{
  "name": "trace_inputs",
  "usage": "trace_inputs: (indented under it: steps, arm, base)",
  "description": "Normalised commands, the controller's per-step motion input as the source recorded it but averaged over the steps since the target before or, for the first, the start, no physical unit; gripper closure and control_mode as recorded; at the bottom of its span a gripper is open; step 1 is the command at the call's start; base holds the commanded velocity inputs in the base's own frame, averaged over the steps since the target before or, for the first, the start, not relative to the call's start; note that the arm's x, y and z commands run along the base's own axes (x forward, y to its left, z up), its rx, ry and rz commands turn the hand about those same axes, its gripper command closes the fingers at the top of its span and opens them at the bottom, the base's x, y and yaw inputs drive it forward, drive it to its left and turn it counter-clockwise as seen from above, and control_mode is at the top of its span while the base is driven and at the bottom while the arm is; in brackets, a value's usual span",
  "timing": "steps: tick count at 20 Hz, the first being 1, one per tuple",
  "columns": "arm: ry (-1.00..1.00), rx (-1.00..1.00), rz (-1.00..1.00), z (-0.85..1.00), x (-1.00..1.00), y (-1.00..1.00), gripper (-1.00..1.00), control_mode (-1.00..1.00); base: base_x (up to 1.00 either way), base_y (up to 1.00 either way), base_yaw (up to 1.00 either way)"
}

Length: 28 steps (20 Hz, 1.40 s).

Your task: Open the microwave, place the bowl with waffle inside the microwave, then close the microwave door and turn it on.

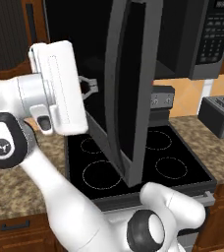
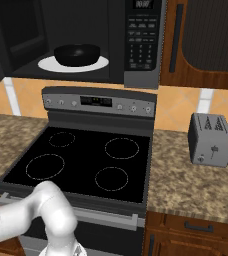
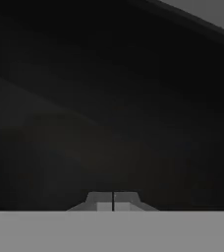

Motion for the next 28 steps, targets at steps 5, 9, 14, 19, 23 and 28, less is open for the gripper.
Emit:
trace_inputs:
  steps: [5,9,14,19,23,28]
  arm:
    - [0.01,0.30,0.15,0.38,-0.22,-1.00,1.00,-1.00]
    - [0.06,0.30,0.24,0.25,-0.03,-1.00,1.00,-1.00]
    - [0.05,0.24,0.31,-0.15,0.62,-0.96,1.00,-1.00]
    - [-0.01,0.21,0.33,-0.18,1.00,-0.76,1.00,-1.00]
    - [0.00,0.08,0.37,-0.23,1.00,-0.54,1.00,-1.00]
    - [0.00,0.02,0.54,-0.34,1.00,-0.51,1.00,-1.00]
  base:
    - [0.00,0.00,0.00]
    - [0.00,0.00,0.00]
    - [0.00,0.00,0.00]
    - [0.00,0.00,0.00]
    - [0.00,0.00,0.00]
    - [0.00,0.00,0.00]
